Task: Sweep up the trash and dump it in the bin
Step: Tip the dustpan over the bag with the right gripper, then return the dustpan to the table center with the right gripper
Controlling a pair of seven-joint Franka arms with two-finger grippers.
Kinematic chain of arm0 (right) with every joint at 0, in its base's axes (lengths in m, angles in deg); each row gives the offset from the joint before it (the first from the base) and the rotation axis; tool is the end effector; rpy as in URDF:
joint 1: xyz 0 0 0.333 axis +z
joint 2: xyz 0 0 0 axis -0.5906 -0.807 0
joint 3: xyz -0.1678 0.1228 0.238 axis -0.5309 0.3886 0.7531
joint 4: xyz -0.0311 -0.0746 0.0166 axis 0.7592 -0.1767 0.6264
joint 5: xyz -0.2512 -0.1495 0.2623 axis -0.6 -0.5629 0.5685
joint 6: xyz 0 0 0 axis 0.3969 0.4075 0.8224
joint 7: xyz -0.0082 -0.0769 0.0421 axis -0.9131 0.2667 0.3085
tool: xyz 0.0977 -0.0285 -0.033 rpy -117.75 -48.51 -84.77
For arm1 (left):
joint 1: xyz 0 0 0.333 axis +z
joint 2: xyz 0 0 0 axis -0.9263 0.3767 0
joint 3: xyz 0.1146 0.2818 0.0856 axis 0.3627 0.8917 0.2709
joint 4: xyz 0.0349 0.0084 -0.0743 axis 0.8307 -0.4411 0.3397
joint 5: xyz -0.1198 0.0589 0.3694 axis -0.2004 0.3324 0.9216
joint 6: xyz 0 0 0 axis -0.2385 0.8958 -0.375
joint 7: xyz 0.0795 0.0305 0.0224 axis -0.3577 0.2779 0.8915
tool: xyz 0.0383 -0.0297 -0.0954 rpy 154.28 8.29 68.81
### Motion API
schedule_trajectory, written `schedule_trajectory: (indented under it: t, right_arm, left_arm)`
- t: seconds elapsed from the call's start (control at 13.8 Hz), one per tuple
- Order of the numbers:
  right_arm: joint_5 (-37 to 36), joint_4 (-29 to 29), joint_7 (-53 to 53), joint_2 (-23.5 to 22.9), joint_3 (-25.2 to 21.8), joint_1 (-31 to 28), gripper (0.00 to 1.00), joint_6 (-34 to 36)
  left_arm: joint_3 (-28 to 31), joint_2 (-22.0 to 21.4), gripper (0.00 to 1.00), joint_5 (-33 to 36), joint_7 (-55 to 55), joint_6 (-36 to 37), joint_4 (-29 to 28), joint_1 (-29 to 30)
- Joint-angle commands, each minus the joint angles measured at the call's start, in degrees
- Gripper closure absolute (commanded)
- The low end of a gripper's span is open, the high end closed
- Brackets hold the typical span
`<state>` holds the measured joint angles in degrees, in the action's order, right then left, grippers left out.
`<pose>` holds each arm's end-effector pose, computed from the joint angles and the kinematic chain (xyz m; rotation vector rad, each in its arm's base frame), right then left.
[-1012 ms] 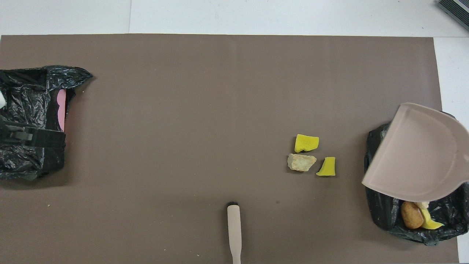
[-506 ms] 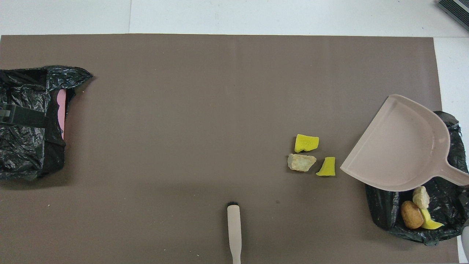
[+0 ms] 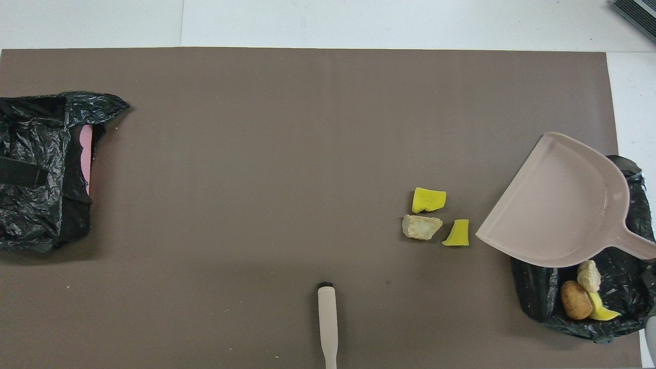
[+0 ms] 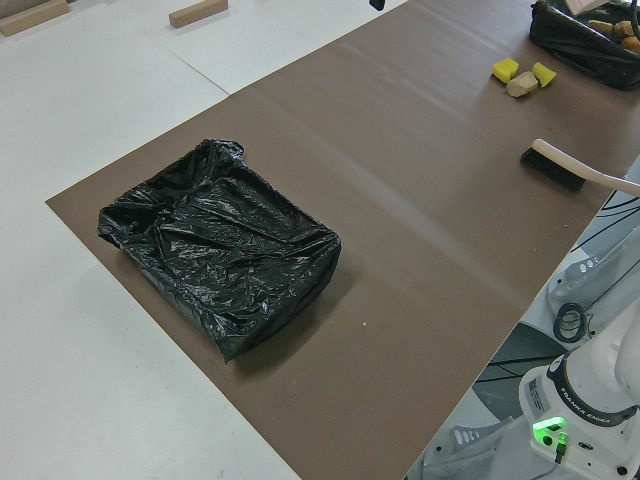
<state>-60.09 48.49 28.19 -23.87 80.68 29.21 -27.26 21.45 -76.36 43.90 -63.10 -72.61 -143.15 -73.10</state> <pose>0.4434 -0.0149 0.6350 2.5782 1.1919 -0.3781 0.5251 -0.0407 0.7017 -3.1117 0.4058 -0.0817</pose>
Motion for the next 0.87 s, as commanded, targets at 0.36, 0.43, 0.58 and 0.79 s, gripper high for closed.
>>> schedule_trajectory:
  t: [0.36, 0.43, 0.58, 0.79]
  right_arm:
    - [-3.77, -1.5, -19.74, -6.46, 7.16, 1.72, 1.0, -3.66]
    - [-2.46, -1.42, -20.44, -6.55, 7.25, 1.72, 1.0, -4.53]
    - [2.89, -1.15, -24.38, -6.63, 7.16, 1.8, 1.0, -7.34]
    - [10.0, -0.89, -39.45, -9.08, 7.69, 4.25, 1.0, -7.7]
  left_arm:
    - [-0.53, -0.73, 0.0, -0.36, -0.65, 0.93, -0.42, 1.01]
    - [-0.52, -0.73, 0.0, -0.36, -0.65, 0.93, -0.42, 1.01]
    - [-0.61, -0.73, 0.0, -0.36, -0.65, 0.93, -0.42, 1.01]
    - [-0.61, -0.73, 0.0, -0.36, -0.65, 0.93, -0.42, 1.01]
